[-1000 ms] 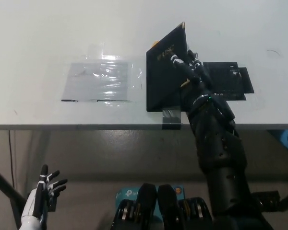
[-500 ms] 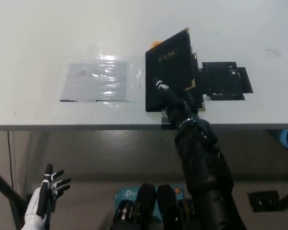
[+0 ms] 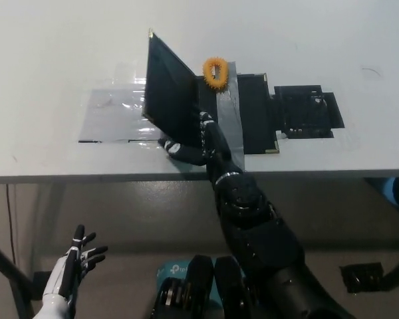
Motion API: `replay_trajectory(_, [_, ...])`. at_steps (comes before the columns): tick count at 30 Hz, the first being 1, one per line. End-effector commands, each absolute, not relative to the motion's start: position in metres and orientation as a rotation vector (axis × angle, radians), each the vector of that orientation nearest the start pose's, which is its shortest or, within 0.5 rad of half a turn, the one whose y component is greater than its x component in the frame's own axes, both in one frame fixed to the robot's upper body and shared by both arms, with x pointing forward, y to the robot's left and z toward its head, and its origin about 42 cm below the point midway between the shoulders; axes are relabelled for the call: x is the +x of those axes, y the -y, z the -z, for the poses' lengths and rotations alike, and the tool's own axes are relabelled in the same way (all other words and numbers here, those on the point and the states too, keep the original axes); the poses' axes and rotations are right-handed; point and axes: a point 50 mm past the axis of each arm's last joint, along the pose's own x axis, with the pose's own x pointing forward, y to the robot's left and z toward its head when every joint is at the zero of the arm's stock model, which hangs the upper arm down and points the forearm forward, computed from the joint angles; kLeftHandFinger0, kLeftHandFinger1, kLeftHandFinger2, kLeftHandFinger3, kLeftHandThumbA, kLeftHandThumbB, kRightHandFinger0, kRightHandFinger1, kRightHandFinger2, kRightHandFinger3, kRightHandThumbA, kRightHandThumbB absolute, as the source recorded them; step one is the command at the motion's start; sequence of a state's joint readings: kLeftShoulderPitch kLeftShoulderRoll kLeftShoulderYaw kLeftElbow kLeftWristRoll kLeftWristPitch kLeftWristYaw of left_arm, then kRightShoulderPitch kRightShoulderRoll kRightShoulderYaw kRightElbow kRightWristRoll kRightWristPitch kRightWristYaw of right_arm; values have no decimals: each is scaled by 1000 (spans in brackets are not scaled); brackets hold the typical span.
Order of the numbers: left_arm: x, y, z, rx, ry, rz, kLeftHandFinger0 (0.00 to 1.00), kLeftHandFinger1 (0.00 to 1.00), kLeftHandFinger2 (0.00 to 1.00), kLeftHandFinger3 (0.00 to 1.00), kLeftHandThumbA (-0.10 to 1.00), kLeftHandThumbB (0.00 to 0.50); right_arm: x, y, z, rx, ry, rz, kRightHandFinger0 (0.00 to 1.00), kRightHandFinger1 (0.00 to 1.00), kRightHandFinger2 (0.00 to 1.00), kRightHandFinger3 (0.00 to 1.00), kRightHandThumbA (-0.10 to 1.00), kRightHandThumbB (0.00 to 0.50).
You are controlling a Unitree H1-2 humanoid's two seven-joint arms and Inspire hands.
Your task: The robot uses its right hand to push the cover of the diary kept in the middle of the desk towards the left to open it
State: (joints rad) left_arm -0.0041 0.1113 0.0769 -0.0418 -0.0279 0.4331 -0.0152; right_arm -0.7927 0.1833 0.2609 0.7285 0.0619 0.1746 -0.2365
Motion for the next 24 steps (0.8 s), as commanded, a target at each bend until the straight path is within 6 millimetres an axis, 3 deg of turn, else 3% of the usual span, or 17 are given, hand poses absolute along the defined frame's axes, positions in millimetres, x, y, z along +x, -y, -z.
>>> replay_trajectory(1, [291,-273,-97,127,-336,-60,1000,783,713,851,993,311,478,-27,-241,-411,120,-394,671,779,793,1000,895,302])
replay_trajectory(2, [291,-273,-97,127,-336,-60,1000,783,713,851,995,310,478,-27,-241,-413,121,-394,693,786,796,1000,898,303])
replay_trajectory(3, [293,-272,-99,127,-333,-54,1000,782,711,850,997,299,481,-21,-245,-562,176,-415,969,1000,1000,1000,982,293])
replay_trajectory(5, [293,-272,-99,131,-330,-52,1000,770,700,844,999,285,483,-18,-245,-643,199,-430,989,1000,1000,1000,1000,311])
replay_trajectory(6, [293,-272,-99,117,-332,-59,1000,762,685,836,963,284,483,-15,-245,-717,217,-440,754,890,1000,1000,1000,358])
replay_trajectory(7, [292,-272,-99,111,-333,-62,1000,762,684,836,958,284,484,-13,-246,-750,225,-444,722,875,995,1000,1000,352])
replay_trajectory(8, [295,-273,-101,116,-332,-61,1000,762,685,842,955,273,485,-10,-245,-786,229,-430,330,469,638,1000,1000,394])
replay_trajectory(9, [295,-273,-101,118,-334,-58,1000,772,692,850,960,264,486,-8,-244,-840,237,-431,191,342,543,1000,1000,383])
replay_trajectory(10, [296,-273,-100,127,-332,-55,1000,766,685,846,964,257,487,-5,-242,-895,246,-443,397,593,774,1000,1000,326])
replay_trajectory(11, [298,-272,-101,140,-334,-48,1000,770,690,846,972,261,489,0,-237,-962,249,-440,367,555,727,1000,1000,332])
replay_trajectory(12, [298,-272,-101,135,-334,-48,1000,773,690,846,968,253,489,0,-234,-989,256,-446,152,300,424,1000,1000,379])
replay_trajectory(13, [299,-272,-102,134,-333,-43,1000,781,695,851,968,260,490,3,-228,-1090,263,-480,433,637,854,1000,1000,397])
replay_trajectory(14, [300,-271,-102,145,-332,-32,1000,783,697,853,970,259,492,8,-223,-1185,255,-509,641,812,1000,1000,1000,382])
replay_trajectory(16, [300,-271,-104,145,-331,-31,1000,796,702,855,968,283,491,10,-217,-1334,297,-554,885,1000,1000,1000,1000,412])
replay_trajectory(21, [301,-270,-104,144,-332,-34,1000,772,688,836,965,299,487,11,-211,-1366,271,-573,856,1000,1000,1000,1000,403])
replay_trajectory(23, [301,-271,-105,145,-330,-30,1000,773,695,833,965,297,485,14,-205,-1357,250,-583,730,942,1000,1000,1000,384])
replay_trajectory(24, [302,-272,-105,143,-330,-32,1000,778,699,831,964,306,484,15,-201,-1336,238,-583,549,771,980,1000,1000,399])
